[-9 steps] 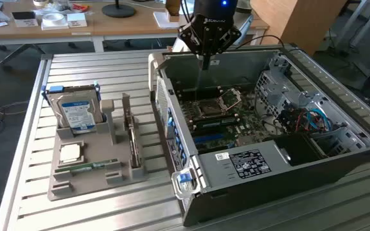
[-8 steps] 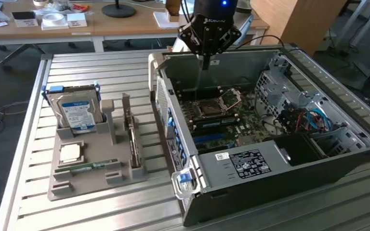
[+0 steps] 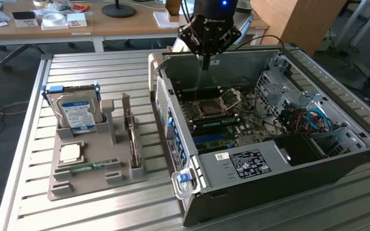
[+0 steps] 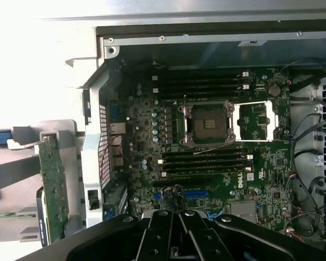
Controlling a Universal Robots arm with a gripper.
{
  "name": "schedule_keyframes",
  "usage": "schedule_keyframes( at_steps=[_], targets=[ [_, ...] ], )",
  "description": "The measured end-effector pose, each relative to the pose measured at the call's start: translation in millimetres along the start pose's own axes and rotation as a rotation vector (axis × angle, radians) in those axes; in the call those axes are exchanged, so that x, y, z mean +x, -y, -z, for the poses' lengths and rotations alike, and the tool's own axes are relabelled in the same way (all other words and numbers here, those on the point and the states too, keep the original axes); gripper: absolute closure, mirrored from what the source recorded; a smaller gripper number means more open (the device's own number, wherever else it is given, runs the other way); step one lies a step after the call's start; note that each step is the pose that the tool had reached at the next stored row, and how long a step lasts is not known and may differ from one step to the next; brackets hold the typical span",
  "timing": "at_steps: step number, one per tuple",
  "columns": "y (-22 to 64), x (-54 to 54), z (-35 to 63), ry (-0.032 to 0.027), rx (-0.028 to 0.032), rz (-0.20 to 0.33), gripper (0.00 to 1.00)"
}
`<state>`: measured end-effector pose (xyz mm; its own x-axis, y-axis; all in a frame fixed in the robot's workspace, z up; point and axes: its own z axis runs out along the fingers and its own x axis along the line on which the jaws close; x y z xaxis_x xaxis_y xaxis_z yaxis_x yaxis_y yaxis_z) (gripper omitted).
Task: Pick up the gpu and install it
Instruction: 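Reach for the gpu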
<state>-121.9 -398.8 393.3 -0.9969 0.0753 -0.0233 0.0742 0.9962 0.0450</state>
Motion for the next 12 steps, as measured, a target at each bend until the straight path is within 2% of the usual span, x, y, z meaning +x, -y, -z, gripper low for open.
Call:
schedule_keyframes(
  at_steps=[5, 12],
  targets=[
    [0.1, 1.3, -0.1, 0.0002, -0.0003, 0.0, 0.89],
    [0.8, 12.8, 0.0, 0.0, 0.0, 0.0, 0.89]
  ],
)
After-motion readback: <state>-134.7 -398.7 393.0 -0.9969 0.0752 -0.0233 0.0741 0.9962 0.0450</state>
